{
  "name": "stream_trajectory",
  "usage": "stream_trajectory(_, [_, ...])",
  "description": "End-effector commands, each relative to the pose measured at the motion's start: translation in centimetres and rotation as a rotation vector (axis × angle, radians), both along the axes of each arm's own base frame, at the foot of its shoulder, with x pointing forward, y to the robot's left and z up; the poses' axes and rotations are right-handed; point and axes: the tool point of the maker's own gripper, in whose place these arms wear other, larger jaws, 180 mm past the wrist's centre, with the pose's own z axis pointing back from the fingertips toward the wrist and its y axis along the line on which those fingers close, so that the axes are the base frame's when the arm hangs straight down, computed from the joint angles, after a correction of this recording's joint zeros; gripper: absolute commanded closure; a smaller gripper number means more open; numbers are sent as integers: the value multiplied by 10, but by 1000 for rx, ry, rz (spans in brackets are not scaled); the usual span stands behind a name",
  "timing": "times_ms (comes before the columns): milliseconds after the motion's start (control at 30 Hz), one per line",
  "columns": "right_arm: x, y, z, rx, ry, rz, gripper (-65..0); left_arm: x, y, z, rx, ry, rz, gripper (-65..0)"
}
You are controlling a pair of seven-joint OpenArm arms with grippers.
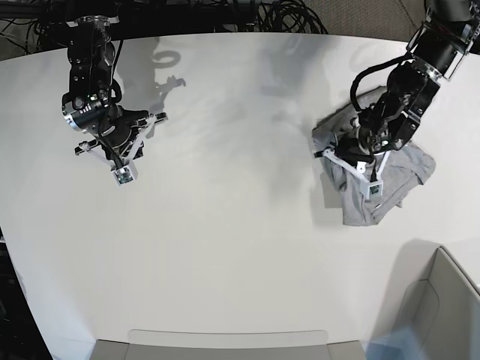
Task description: Fold the T-shirt properly
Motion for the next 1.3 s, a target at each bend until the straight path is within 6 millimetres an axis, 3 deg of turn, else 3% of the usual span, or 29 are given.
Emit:
stream_trajectory(0, [8, 1, 11, 4, -46, 11, 0, 22, 3, 28, -4, -99, 7, 0])
stream_trajectory(133, [8, 2, 14, 5, -55, 13, 0, 39, -3, 68, -39, -221, 15, 0])
stream_trajectory(267, [9, 8, 33, 7, -111, 30, 0, 47, -5, 104, -73, -347, 29, 0])
stream_trajectory(400, [7, 14, 52, 8, -169, 48, 0, 42, 21, 127, -21, -520, 109, 0])
stream_trajectory(600, [-10, 29, 49, 84, -253, 79, 0, 3, 49, 131, 291, -758, 86, 0])
stream_trajectory(800, [-50, 54, 42, 224, -348, 121, 0, -46, 56, 121, 426, -835, 37, 0])
stream_trajectory(1000, [-78, 46, 30, 240, -317, 83, 0, -88, 70, 109, 484, -807, 25, 0])
stream_trajectory(1267, [-111, 25, 10, 213, -226, 5, 0, -136, 69, 82, 482, -675, -25, 0])
